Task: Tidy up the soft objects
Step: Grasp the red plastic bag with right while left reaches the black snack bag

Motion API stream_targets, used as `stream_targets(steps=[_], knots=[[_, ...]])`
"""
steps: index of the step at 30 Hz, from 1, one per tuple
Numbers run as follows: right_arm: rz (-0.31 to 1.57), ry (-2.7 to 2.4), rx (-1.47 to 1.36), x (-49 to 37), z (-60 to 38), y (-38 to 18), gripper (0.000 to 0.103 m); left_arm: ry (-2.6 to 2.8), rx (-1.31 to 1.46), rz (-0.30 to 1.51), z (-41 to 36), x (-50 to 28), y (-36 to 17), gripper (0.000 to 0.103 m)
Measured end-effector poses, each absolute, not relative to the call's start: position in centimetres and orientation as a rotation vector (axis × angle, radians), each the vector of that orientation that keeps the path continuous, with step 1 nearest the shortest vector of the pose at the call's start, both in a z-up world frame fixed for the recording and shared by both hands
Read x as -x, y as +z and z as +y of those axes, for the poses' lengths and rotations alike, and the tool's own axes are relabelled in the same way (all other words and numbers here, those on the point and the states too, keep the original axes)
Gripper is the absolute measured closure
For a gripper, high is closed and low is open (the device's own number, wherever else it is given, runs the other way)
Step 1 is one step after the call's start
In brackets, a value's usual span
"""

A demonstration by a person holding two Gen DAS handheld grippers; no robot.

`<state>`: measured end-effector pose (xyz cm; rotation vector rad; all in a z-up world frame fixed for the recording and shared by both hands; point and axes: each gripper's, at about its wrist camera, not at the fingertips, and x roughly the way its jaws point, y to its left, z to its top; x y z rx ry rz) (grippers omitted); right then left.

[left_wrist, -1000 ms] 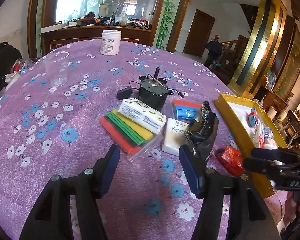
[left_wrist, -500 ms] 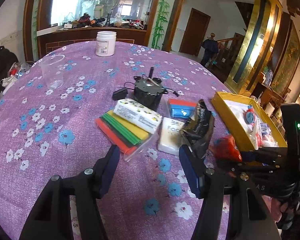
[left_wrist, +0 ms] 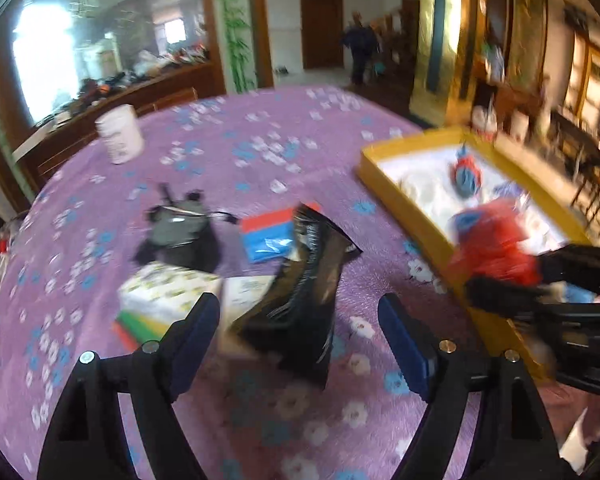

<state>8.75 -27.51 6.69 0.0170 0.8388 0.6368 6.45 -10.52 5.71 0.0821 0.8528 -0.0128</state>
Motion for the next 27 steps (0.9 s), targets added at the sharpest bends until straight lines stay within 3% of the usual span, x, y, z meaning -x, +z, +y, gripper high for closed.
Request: stream_targets(steps=[2, 6, 8, 13, 27], knots=[[0.831, 0.643, -0.037, -8.5, -28.5, 6.9, 0.064, 0.0, -0.138, 0.88, -11.5, -8.1, 4.6, 0.023], [0.817, 0.652, -0.057, -8.3, -29.8, 7.2, 0.064, 0.043, -0.208, 0.928, -12.6, -10.3, 2.6, 0.036], [0.814, 0.657, -0.067, -8.2, -30.1, 7.3, 0.064, 0.057, -0.206, 0.944, -12.5, -10.8, 1.9, 0.056], [0.812, 0.671, -0.081, -8.0, -30.3, 7.0, 0.064, 0.098, -0.218, 0.917, -12.7, -10.0, 1.7, 0.076], [0.834, 0.655, 0.007, -7.5, -27.5, 6.0, 0.064, 0.147, -0.137, 0.721, -12.1, -2.2, 6.4, 0.077]])
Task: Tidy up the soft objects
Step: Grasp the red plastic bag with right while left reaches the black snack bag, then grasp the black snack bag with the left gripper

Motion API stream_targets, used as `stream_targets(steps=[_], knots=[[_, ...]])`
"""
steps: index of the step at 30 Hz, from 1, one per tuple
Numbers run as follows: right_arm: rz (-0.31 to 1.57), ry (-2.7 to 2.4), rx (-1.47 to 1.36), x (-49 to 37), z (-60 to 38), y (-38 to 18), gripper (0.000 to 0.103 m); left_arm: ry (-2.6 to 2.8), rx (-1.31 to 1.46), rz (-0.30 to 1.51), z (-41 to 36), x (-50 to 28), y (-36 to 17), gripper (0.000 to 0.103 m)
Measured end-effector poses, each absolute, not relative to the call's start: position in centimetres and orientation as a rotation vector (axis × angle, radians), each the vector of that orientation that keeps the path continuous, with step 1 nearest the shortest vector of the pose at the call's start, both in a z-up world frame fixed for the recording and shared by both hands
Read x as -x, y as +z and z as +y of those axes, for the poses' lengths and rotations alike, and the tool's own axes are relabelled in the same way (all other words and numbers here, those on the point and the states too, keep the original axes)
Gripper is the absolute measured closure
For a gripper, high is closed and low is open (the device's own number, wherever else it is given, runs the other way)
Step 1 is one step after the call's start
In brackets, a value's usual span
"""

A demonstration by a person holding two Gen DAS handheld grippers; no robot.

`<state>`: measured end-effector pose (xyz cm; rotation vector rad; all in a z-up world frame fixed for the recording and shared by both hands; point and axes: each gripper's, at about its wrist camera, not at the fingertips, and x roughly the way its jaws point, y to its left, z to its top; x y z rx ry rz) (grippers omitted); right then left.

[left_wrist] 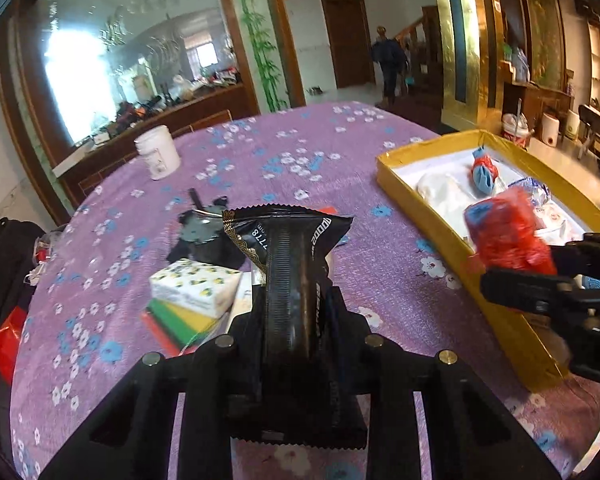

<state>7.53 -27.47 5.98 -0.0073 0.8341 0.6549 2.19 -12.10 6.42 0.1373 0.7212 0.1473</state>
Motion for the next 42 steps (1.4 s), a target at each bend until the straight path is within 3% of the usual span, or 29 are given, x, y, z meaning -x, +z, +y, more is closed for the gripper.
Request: stream_targets(steps=[24, 42], knots=[[0.842, 0.649, -0.055, -8.2, -27.6, 5.8, 0.064, 0.172, -0.12, 0.698, -11.2, -1.2, 6.5, 0.077], [0.805, 0.593, -0.114, -9.2, -32.4, 6.5, 0.064, 0.143, -0.26, 0.654, -17.8, -2.6, 7.9, 0.077]])
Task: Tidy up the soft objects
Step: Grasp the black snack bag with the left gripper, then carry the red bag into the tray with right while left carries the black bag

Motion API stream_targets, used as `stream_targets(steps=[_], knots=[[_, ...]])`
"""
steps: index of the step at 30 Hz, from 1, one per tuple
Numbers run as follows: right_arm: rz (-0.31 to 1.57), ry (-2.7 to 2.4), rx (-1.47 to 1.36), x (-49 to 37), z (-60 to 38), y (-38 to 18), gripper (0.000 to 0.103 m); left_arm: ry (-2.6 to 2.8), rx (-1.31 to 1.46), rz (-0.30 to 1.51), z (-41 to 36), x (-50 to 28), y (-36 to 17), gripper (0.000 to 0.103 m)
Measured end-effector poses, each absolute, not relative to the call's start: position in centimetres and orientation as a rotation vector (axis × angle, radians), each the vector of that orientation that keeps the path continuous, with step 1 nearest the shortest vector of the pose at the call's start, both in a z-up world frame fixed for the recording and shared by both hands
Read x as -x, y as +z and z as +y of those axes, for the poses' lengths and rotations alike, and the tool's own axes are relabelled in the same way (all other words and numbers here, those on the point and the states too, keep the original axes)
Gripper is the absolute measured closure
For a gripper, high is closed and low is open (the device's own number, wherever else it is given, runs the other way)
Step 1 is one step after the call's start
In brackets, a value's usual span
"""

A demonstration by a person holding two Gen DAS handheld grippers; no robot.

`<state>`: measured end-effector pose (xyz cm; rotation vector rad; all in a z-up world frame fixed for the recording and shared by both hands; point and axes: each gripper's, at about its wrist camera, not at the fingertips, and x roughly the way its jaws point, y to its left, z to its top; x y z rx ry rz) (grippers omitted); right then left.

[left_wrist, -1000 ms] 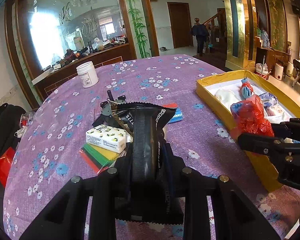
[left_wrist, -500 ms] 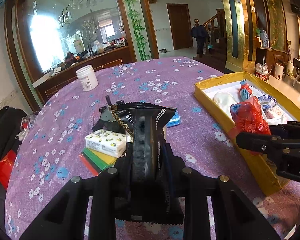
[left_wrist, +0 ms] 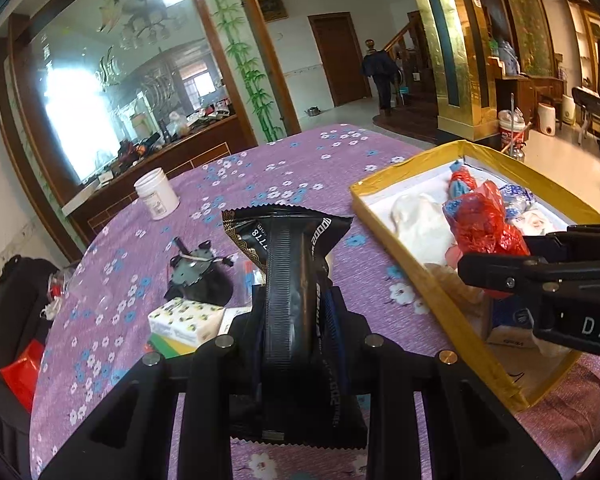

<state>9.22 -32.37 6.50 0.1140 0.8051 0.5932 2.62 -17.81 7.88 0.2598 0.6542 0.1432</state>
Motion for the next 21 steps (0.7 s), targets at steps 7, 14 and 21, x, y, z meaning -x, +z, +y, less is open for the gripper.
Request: stream_targets(steps=[7, 14, 21], knots=[[0.801, 0.57, -0.134, -9.9, -34.5, 6.3, 0.064, 0.129, -0.293, 0.654, -19.7, -3.4, 8.1, 0.077], [0.796, 0.511, -0.146, -11.4, -37.4, 6.8, 0.063, 0.08, -0.301, 0.663, -22.1, -5.3, 8.4, 0.077], [0.811, 0.412, -0.137, -14.2, -40.9, 7.1, 0.063, 0.008, -0.272, 0.702, -24.3, -8.5, 8.0, 0.077]])
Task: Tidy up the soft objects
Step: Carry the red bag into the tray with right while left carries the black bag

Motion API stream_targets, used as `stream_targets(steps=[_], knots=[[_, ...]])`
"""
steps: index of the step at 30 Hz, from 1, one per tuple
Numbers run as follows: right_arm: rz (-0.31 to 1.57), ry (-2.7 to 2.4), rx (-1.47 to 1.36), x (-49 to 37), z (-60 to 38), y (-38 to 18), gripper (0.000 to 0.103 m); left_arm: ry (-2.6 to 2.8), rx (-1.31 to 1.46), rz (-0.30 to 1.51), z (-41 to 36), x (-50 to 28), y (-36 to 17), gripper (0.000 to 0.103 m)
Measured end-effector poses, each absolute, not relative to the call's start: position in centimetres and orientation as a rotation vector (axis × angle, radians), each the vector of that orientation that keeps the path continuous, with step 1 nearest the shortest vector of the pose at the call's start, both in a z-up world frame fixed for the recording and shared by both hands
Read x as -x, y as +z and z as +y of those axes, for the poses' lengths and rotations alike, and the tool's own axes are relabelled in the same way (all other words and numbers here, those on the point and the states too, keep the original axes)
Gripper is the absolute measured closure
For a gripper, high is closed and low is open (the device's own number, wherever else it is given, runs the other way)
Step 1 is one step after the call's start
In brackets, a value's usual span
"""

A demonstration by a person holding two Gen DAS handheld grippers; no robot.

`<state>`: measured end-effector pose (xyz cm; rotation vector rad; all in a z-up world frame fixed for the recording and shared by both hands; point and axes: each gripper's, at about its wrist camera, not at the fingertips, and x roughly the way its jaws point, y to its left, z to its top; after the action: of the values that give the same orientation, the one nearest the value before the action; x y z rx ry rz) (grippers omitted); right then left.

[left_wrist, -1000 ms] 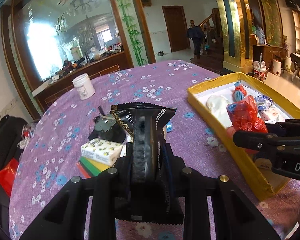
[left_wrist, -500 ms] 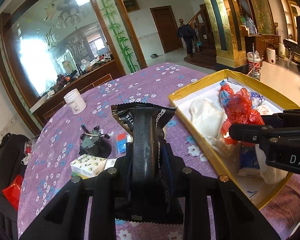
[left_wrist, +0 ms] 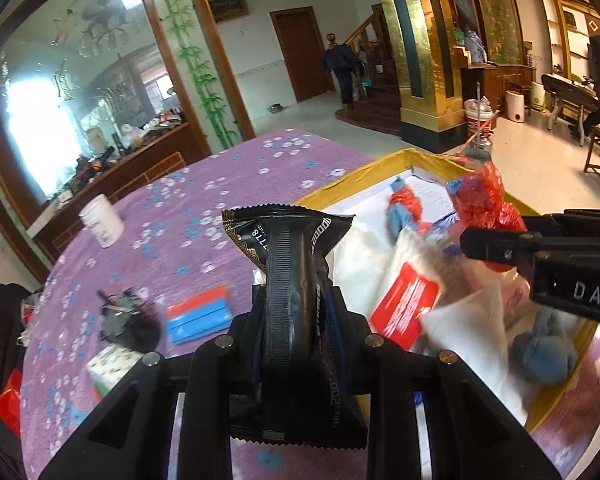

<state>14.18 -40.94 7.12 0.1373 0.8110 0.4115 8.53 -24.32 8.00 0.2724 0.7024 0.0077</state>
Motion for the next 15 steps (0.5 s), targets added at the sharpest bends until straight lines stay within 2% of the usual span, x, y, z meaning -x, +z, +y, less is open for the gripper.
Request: stream_targets(steps=[8, 15], knots=[[0.87, 0.343, -0.116, -17.3, -42.1, 5.9, 0.063, -0.009, -0.284, 0.748, -26.9, -11.8, 5.7, 0.077], [0.876, 0.357, -0.129, -17.4, -42.2, 5.1, 0.063, 0.01, -0.319, 0.711, -27.9, -11.8, 4.9, 0.076]])
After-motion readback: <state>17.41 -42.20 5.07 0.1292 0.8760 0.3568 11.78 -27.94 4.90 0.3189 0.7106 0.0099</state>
